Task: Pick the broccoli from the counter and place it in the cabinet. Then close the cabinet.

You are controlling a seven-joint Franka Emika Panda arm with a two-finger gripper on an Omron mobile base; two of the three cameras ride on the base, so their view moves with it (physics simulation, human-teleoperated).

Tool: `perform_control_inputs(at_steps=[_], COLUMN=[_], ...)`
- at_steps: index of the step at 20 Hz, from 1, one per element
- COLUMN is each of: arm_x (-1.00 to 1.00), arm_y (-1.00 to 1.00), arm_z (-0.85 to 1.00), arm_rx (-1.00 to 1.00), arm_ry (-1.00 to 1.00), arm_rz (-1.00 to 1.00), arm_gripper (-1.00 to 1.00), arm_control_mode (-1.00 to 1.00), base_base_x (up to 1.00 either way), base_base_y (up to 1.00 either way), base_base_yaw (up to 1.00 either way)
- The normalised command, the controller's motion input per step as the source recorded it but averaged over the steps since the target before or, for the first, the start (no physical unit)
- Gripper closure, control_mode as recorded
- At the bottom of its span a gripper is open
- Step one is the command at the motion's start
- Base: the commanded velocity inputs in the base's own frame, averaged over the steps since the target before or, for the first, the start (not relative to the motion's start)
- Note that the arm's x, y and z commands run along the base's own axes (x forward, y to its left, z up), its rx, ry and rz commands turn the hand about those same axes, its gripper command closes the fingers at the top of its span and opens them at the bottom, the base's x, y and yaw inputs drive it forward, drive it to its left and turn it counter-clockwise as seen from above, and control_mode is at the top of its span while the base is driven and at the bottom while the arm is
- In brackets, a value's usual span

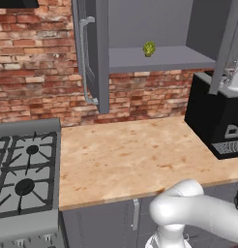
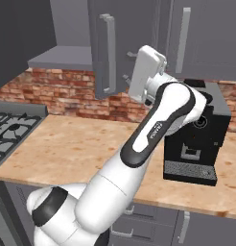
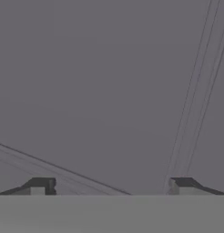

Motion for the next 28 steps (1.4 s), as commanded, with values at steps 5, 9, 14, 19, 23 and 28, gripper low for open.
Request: perform_control_inputs(at_steps=[5, 9, 14, 19, 23, 28], arm_x=[1.0, 1.0, 1.0, 1.0, 1.0, -0.06], arm_y=[1.0, 0.85, 0.98, 0.84, 0.71, -0.04], arm_z=[0.0, 0.0, -0.21, -0.27, -0.32, -0.15], arm_rx=[-0.08, -0.01, -0.11, -0.09, -0.08, 0.03], arm_ry=[0.09, 0.1, 0.03, 0.02, 0.01, 0.15], arm_rz=[-0.17, -0.2, -0.28, -0.31, -0.31, -0.35], arm_gripper=[-1.0, -1.0, -1.0, -1.0, -1.0, -1.0], arm_control_mode=[-1.0, -1.0, -1.0, -1.0, -1.0, -1.0], base_base_x=[0.0, 0.0, 0.0, 0.0, 0.0, 0.0], base_base_y=[0.0, 0.0, 0.0, 0.0, 0.0, 0.0], base_base_yaw=[0.0, 0.0, 0.0, 0.0, 0.0, 0.0])
